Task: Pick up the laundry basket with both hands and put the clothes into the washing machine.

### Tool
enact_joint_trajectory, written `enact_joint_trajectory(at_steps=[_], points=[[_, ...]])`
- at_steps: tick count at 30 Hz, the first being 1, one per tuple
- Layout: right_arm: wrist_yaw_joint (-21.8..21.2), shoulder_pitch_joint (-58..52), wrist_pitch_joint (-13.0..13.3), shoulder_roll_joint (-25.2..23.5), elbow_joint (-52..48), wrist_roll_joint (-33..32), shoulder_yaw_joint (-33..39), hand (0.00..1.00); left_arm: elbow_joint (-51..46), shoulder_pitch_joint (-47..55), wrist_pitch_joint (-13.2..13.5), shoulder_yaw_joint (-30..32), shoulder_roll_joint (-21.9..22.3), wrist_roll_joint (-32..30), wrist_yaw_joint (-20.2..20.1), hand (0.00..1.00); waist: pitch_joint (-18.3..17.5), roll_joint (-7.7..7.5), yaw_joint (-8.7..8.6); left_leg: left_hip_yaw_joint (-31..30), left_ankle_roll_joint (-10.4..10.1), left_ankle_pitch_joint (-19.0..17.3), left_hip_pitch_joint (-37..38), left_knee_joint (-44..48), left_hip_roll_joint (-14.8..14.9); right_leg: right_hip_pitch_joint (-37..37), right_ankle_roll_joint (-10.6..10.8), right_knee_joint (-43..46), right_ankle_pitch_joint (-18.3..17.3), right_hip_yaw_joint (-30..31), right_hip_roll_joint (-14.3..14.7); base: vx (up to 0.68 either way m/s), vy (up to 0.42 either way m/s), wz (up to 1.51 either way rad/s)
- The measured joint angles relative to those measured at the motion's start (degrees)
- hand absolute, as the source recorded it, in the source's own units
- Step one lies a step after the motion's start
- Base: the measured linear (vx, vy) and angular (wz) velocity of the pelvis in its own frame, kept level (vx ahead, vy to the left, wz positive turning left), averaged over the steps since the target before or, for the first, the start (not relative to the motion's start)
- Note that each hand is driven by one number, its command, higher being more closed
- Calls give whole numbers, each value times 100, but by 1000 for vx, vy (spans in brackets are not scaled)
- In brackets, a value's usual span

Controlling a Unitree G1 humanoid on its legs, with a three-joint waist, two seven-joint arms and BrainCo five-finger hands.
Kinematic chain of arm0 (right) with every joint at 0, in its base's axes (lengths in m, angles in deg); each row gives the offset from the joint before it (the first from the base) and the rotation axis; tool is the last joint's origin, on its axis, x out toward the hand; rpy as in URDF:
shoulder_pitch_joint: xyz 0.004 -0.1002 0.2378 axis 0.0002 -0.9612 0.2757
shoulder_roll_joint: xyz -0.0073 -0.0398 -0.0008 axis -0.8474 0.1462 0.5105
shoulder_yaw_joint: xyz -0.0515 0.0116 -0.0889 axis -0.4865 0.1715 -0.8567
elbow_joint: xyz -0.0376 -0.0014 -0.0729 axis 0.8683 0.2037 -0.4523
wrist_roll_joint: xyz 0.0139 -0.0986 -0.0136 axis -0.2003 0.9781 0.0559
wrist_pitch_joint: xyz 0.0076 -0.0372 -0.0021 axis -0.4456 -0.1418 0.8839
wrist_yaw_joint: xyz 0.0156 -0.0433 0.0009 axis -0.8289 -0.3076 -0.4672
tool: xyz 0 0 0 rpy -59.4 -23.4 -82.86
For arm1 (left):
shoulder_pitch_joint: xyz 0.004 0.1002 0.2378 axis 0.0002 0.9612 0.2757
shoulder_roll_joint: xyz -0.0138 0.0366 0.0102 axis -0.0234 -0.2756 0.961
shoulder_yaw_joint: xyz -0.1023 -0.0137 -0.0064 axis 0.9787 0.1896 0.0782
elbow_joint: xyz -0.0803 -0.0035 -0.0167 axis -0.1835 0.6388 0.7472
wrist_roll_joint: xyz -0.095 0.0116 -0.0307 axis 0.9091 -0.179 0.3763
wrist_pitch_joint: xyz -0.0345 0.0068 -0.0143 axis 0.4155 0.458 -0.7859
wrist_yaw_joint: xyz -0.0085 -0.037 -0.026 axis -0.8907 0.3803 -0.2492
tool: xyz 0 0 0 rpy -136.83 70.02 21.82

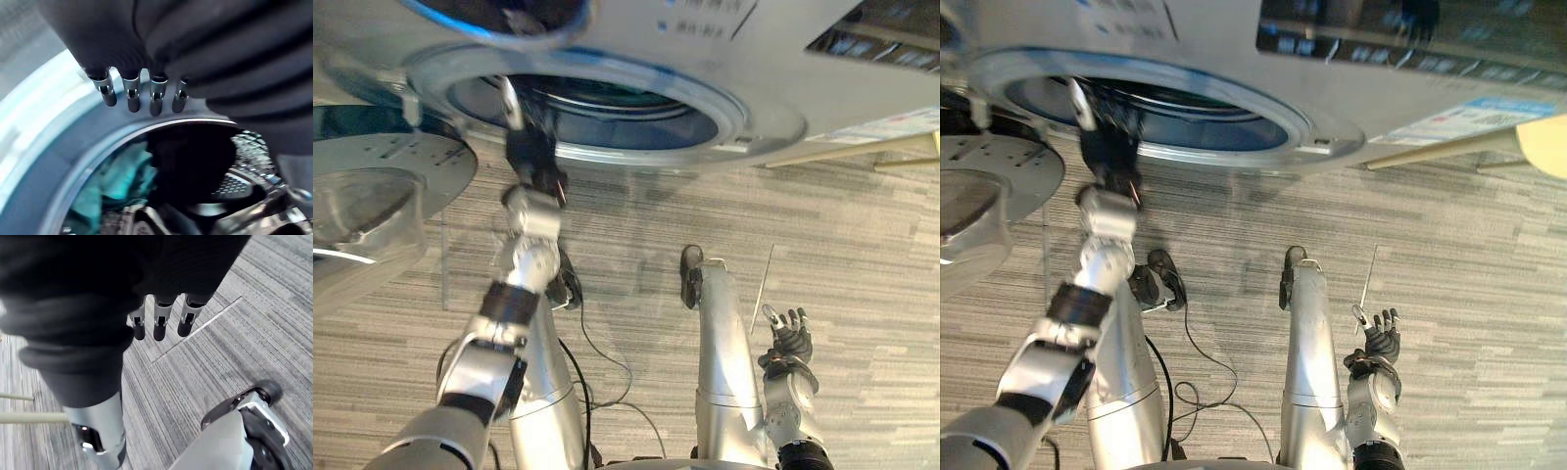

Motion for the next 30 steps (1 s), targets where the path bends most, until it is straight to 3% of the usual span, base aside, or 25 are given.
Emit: enact_joint_trajectory(at_steps=[1, 2, 3, 5, 6, 11, 14, 17, 21, 26, 30], points=[[-5, 26, -21, -5, 24, -1, -81, 0, 166, 213, -68, -2, 139, -563, -96, 0, 2, 12, 6, -1, -11, 6, 146, -43, 0, 149, -13, -18, -42, -20, -6, 59, -37, 7], [-9, 72, -38, -9, 67, -5, -97, 0, 395, 351, -116, -11, 270, -720, -183, 0, 0, 16, 3, 10, -12, 6, 260, -79, -4, 257, -9, -29, -67, -18, -9, 57, -34, 7], [-9, 137, -50, -3, 125, -14, -124, 0, 645, 449, -179, -32, 401, -558, -292, 0, -3, 23, 0, 28, -13, 6, 389, -135, -7, 369, -9, -63, -81, -18, -12, 51, -30, 4], [-17, 303, -80, 24, 338, -27, -206, 0, 1075, 776, -445, -13, 602, 412, -668, 0, -7, 33, -20, 84, -51, 26, 762, -315, -13, 694, -35, -188, -98, -18, -21, 44, -43, 2], [-15, 326, -87, 24, 386, -26, -212, 0, 1174, 865, -464, 5, 685, 408, -707, 0, 0, 45, -18, 92, -65, 34, 869, -372, -20, 794, -45, -227, -103, -26, -27, 38, -53, 7], [-112, 344, -190, 64, 887, -2, -316, 0, 2129, 1492, -590, 430, 1158, -427, -838, 0, 8, 152, -11, 193, -181, 135, 1988, -1010, -147, 1840, -125, -659, -144, -116, -153, 31, -67, 13], [-133, 348, -220, 184, 1379, 55, -292, 0, 2662, 1665, -570, 1110, 1553, -1406, -889, 0, -22, 223, -15, 342, -195, 311, 2886, -1696, -298, 2669, -154, -1181, -119, -179, -315, 65, -78, 17], [-243, 290, -363, 140, 2046, 263, -191, 0, 3311, 1949, -602, 1956, 1799, -2486, -993, 0, -143, 314, -27, 539, -235, 678, 4365, -2939, -411, 4106, -244, -2320, 180, -324, -392, 151, -36, 5], [-512, -143, -588, 76, 2524, 798, -220, 0, 3844, 2850, -727, 2970, 1887, -3702, -1093, 0, -1091, 414, -22, 972, -287, 1385, 5985, -5020, -622, 5576, -263, -4139, 721, -493, -506, 262, -17, 3], [-764, -396, -695, 120, 3323, 1336, -185, 0, 4372, 3511, -728, 3344, 1947, -4220, -1082, 0, -2182, 575, -11, 960, -387, 2333, 7460, -7300, -914, 7119, -246, -6121, 1353, -952, -528, 276, 27, 26], [-889, -320, -718, 133, 3811, 1558, 52, 0, 4513, 3541, -708, 3240, 1938, -4373, -1080, 0, -2363, 575, -24, 699, -382, 2483, 7884, -7725, -1007, 7782, -216, -6674, 1473, -1249, -528, 123, 29, 35]])
